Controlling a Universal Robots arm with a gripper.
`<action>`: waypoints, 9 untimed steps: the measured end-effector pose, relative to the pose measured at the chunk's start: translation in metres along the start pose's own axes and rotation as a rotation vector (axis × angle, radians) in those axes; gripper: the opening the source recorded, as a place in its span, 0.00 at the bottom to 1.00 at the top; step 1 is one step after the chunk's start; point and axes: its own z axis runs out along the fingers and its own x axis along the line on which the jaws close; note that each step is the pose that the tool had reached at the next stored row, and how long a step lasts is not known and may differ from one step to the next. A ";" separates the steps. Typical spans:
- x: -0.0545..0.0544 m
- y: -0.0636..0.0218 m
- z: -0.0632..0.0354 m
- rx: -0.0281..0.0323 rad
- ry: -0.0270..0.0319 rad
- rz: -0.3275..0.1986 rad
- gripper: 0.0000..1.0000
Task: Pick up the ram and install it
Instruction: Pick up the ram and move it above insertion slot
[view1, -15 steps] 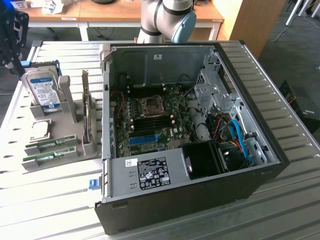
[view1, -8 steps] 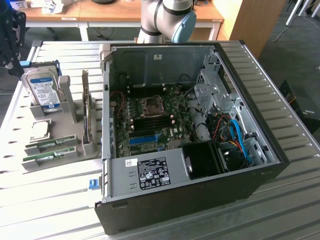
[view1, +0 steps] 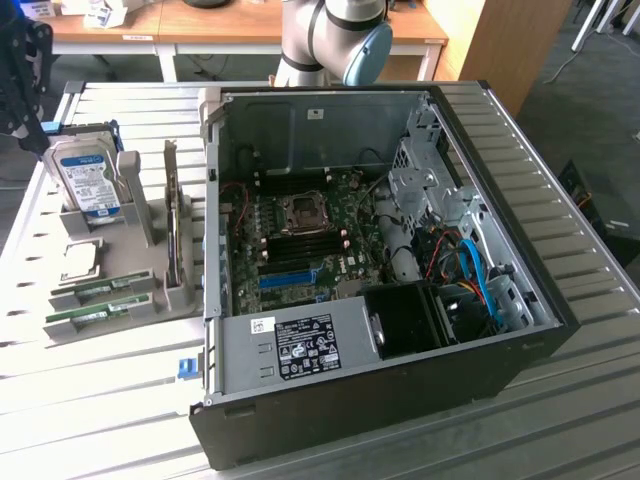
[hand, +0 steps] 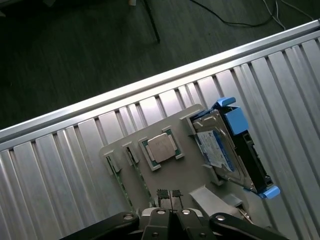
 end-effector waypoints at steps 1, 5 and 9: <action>0.000 0.0001 0.0000 0.0041 -0.0016 -0.001 0.11; 0.000 0.0001 0.0001 0.0059 -0.0025 -0.001 0.11; 0.001 -0.0001 -0.0001 0.0088 -0.0024 -0.016 0.11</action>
